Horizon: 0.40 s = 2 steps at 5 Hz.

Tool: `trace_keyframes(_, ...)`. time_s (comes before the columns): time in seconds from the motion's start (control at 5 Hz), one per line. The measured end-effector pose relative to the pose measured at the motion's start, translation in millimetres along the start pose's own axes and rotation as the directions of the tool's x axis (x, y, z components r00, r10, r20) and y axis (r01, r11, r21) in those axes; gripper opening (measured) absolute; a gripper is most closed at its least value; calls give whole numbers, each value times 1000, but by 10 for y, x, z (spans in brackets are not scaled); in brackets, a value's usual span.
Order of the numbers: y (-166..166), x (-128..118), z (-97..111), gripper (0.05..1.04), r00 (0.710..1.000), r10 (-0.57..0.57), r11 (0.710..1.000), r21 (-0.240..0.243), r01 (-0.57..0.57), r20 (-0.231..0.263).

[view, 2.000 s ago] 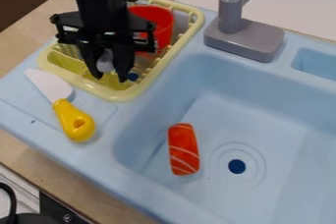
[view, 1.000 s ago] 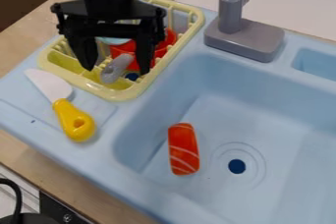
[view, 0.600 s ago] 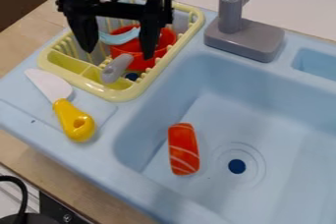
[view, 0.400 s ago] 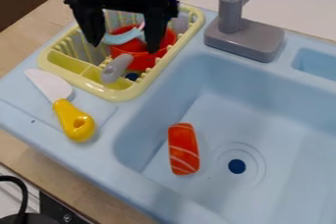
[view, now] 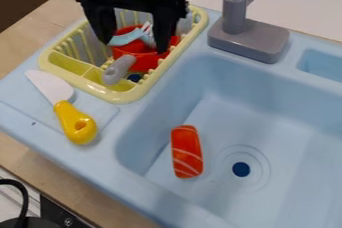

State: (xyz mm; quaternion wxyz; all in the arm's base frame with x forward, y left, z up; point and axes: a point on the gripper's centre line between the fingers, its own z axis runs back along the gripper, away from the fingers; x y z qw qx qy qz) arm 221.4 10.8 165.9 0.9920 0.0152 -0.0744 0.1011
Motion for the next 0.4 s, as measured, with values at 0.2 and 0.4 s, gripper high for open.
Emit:
trace_keyframes(0.2,-323,-39,-19,997,992,-127,992,-21,127,-7)
trace_keyframes(0.4,-638,-103,-65,997,971,-239,970,-38,238,-14)
